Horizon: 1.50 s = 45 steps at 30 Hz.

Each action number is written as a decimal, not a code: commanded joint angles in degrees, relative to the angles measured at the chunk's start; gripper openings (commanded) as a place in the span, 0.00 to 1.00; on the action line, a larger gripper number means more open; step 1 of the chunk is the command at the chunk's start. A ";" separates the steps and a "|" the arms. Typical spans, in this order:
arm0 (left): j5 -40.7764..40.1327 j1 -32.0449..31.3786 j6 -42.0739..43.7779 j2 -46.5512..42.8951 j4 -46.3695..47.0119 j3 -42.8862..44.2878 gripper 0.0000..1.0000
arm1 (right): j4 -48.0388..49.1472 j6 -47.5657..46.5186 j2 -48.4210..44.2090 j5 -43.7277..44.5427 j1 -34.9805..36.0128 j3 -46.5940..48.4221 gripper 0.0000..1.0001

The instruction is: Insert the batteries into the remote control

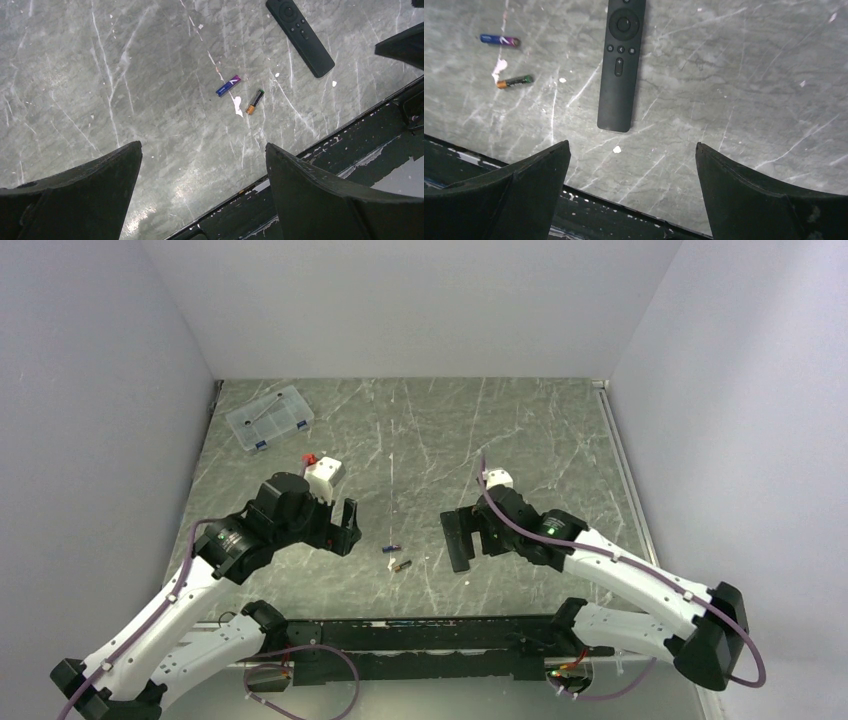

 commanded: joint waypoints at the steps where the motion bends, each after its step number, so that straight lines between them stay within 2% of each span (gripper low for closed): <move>1: 1.17 0.19 1.57 -0.02 0.50 2.11 0.99 | 3.51 0.59 2.23 -1.93 0.34 -0.91 0.98; 14: 1.40 0.23 1.65 0.03 0.56 1.96 0.99 | 9.59 5.07 10.26 -3.43 2.56 -3.99 0.98; 31: 1.32 0.21 1.80 0.72 0.33 2.12 0.99 | 8.55 9.38 23.78 3.40 9.65 2.33 0.98; 45: 1.68 0.27 1.78 0.29 0.50 1.92 0.99 | 9.11 9.97 23.46 5.61 9.76 1.51 0.98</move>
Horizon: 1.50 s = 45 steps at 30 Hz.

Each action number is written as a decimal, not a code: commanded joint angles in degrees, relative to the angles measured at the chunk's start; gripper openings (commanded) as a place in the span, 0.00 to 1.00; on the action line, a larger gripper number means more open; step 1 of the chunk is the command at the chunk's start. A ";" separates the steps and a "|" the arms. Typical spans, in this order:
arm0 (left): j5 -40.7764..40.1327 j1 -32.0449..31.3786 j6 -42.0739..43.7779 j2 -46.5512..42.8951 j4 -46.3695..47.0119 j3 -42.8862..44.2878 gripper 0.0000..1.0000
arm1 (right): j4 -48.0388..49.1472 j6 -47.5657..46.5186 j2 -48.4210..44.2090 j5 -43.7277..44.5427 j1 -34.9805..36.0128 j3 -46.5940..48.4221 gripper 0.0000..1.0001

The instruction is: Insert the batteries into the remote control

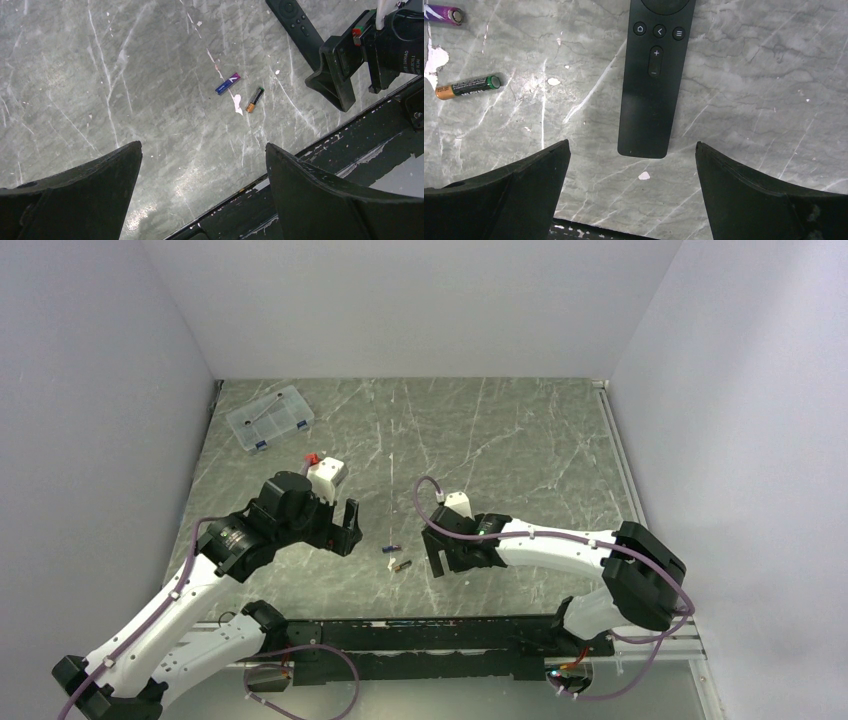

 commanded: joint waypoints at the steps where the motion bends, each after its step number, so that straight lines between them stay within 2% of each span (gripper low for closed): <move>1: 1.11 0.27 1.41 -0.62 0.45 1.95 0.99 | 0.97 0.71 -0.97 1.53 0.23 0.93 0.98; 17: 1.07 0.25 1.37 0.29 0.34 1.94 0.99 | 4.77 0.94 0.70 1.42 -0.53 -2.16 0.88; 28: 1.22 0.24 1.37 0.73 0.33 1.95 0.99 | 6.58 1.48 2.31 1.61 -1.17 -3.91 0.77; 41: 1.34 0.20 1.38 1.08 0.28 1.92 0.99 | 6.66 1.84 2.77 2.12 -1.26 -4.31 0.57; 45: 1.42 0.21 1.38 0.96 0.21 1.89 0.99 | 6.28 1.93 2.64 2.26 -1.28 -4.31 0.48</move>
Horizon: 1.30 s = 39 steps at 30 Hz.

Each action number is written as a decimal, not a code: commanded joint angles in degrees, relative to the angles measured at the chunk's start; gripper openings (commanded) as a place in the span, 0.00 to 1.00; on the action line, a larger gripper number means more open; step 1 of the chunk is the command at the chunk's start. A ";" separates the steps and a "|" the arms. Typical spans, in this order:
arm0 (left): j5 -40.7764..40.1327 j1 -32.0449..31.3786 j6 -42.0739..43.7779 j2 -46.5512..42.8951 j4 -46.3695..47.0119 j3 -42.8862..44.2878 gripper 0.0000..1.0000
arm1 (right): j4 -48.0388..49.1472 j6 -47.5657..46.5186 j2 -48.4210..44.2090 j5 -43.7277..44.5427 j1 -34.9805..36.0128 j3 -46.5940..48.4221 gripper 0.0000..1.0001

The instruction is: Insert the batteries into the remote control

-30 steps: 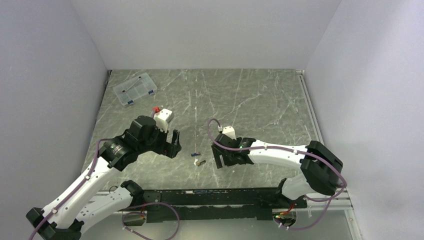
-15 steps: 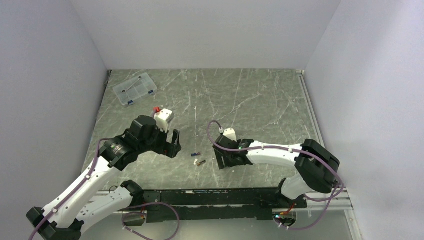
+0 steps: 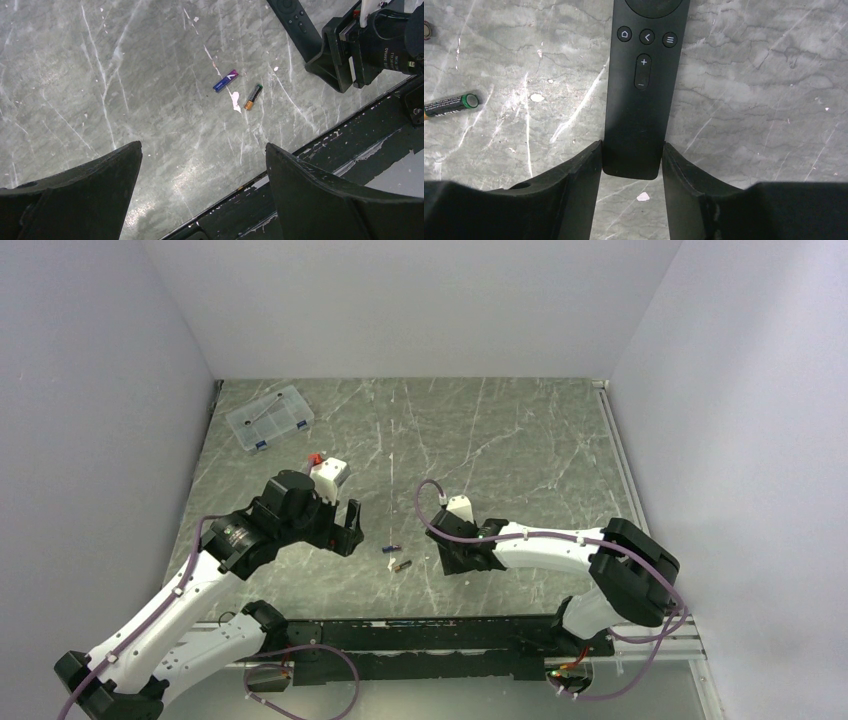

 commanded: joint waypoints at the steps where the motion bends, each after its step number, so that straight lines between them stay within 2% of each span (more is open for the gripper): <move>1: 0.66 0.24 1.36 -0.12 0.20 1.88 0.99 | -0.14 0.77 0.34 1.93 -0.25 -0.49 0.46; 7: 0.91 0.22 1.44 -0.45 0.36 1.94 0.99 | -0.73 1.03 -0.27 1.67 -0.23 -0.49 0.31; 13: 1.04 0.22 1.30 -0.71 0.36 1.83 0.99 | -1.79 0.84 -1.83 0.26 -0.23 0.29 0.00; 23: 4.08 0.25 2.02 0.92 1.01 1.89 0.99 | -3.12 -2.26 -7.04 -2.62 -0.23 0.47 0.00; 30: 10.78 0.22 1.02 2.93 3.04 2.51 0.99 | -3.81 -5.98 -11.27 -6.64 -0.28 0.98 0.00; 39: 14.73 0.23 -9.92 5.62 3.61 4.13 0.99 | -4.55 -12.90 -19.05 -11.09 -0.20 0.39 0.00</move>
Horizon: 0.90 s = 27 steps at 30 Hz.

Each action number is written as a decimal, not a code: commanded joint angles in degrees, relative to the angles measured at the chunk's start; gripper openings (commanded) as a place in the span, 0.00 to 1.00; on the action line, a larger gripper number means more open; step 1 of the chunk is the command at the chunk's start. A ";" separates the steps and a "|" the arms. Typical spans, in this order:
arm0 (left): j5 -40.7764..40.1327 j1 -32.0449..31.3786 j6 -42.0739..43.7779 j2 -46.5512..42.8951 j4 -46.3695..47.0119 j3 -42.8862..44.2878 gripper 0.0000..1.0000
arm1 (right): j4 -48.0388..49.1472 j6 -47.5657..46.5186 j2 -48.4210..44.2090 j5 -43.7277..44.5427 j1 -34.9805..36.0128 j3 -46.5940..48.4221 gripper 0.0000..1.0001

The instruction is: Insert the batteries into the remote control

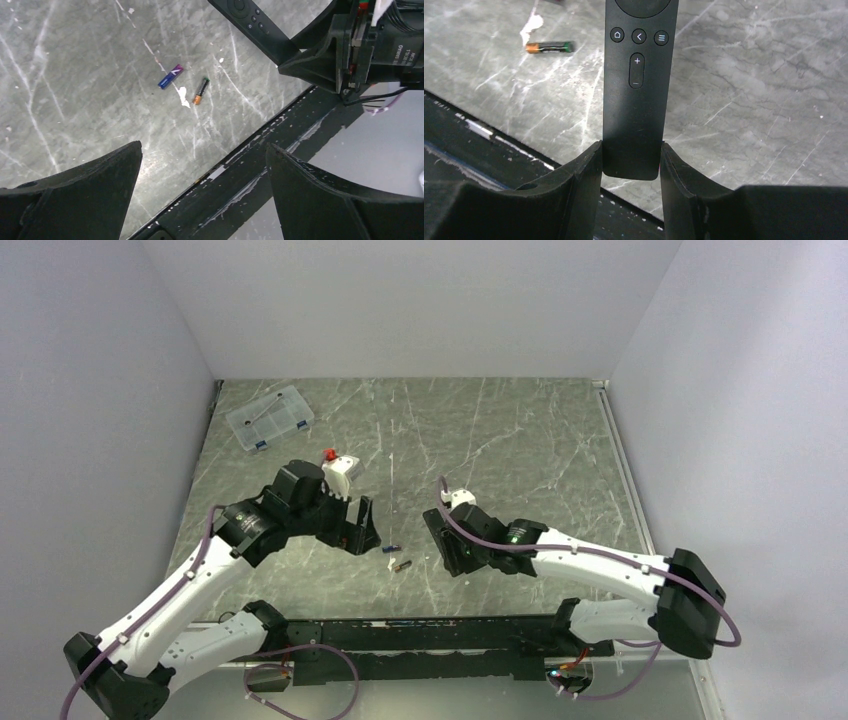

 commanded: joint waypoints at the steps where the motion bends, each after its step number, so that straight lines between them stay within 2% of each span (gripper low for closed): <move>1: 3.75 0.19 -8.92 0.82 3.29 1.30 0.99 | -0.55 -5.03 -4.83 -2.34 -0.13 0.39 0.00; 9: 9.92 0.63 -20.11 4.42 9.51 -2.56 0.99 | -1.40 -10.43 -10.60 -4.66 1.20 1.53 0.00; 19: 22.11 4.57 -32.67 3.56 19.78 -8.19 0.99 | -1.22 -14.88 -13.08 0.45 11.54 4.91 0.00; 27: 28.57 6.60 -37.30 1.10 22.46 -11.86 0.98 | 3.42 -19.64 -14.82 3.35 18.43 3.99 0.00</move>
